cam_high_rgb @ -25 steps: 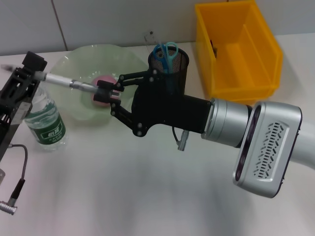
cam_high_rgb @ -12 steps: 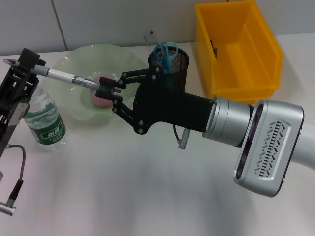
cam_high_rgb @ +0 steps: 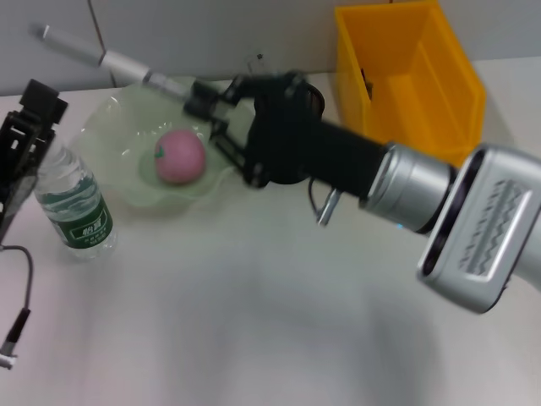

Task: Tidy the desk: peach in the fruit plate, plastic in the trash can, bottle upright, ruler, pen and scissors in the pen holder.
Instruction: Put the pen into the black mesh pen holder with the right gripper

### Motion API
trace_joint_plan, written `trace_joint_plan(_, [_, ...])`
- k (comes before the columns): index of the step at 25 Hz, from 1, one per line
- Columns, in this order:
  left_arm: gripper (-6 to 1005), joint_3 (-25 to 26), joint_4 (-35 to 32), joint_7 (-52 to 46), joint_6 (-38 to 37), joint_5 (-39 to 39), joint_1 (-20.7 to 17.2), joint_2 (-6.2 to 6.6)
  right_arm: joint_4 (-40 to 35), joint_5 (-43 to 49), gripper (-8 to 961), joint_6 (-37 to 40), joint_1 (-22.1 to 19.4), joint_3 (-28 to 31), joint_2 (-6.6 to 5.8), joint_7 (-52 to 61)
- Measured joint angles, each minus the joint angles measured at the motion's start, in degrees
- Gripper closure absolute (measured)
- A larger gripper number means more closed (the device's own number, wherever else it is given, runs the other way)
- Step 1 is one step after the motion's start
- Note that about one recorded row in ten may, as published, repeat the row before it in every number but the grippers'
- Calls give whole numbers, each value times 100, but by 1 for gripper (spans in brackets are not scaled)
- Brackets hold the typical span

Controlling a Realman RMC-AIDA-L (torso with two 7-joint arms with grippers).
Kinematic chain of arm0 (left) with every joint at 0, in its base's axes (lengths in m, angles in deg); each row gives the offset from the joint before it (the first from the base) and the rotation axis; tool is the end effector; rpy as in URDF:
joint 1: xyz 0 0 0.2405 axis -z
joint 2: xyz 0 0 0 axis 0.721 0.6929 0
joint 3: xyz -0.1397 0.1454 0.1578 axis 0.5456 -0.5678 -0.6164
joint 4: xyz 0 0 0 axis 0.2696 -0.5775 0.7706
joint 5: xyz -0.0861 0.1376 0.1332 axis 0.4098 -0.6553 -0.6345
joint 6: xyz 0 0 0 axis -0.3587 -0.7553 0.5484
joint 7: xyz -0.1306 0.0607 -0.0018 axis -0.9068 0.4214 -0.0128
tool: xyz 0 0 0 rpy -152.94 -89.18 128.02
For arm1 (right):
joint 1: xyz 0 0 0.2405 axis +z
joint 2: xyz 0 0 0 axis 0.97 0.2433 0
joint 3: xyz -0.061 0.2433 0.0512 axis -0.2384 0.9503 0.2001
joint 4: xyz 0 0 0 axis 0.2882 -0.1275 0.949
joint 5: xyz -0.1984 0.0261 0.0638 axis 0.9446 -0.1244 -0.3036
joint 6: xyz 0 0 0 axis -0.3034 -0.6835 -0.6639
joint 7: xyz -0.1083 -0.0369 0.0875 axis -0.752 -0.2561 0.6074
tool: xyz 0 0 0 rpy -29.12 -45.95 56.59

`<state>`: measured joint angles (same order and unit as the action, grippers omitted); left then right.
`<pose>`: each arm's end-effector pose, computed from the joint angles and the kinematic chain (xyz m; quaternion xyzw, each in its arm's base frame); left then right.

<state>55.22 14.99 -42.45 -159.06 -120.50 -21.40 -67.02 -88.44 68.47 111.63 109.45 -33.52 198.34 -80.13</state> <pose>-0.2614 0.2598 -0.0035 -0.5957 -0.3902 -0.6888 0.1357 0.1534 0.3268 -0.0642 -0.8096 -0.2112 0.4226 0.3483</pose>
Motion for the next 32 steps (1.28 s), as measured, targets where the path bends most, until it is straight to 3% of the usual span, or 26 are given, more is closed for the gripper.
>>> trace_joint_plan(4, [279, -131, -374, 325, -187, 0, -91, 7, 53, -432, 820, 126, -37, -1, 0, 61])
trace_joint_plan(7, [282, -510, -732, 804, -288, 2, -170, 17, 119, -892, 820, 202, -86, 46, 0, 323])
trace_joint_plan(8, [282, -991, -1036, 1262, -305, -2, -215, 25, 126, -976, 820, 202, -91, 64, 0, 425])
trace_joint_plan(9, [283, -991, -1036, 1262, -305, -2, -215, 25, 126, -976, 820, 202, -91, 64, 0, 425])
trace_joint_plan(15, [287, -2492, -2039, 2298, 177, -7, -414, 82, 121, -1017, 820, 91, -88, 518, -83, 1431])
trace_joint_plan(18, [285, -2579, -2162, 2396, 406, -12, -473, 90, 36, -918, 820, -27, -88, 683, -153, 1825])
trace_joint_plan(20, [285, -2597, -2221, 2542, 550, -12, -526, 94, -224, -310, 820, -254, -117, 1147, -305, 2634])
trace_joint_plan(23, [283, -2583, -2248, 2669, 650, -13, -555, 102, -439, 311, 821, -375, -177, 1664, -385, 3248])
trace_joint_plan(25, [282, -2565, -2259, 2689, 689, -12, -544, 142, -728, 1112, 821, -463, -273, 2342, -408, 3779])
trace_joint_plan(32, [279, -2606, -2355, 2701, 904, -14, -508, 156, -1656, 2767, 820, -738, -510, 3241, -393, 5014])
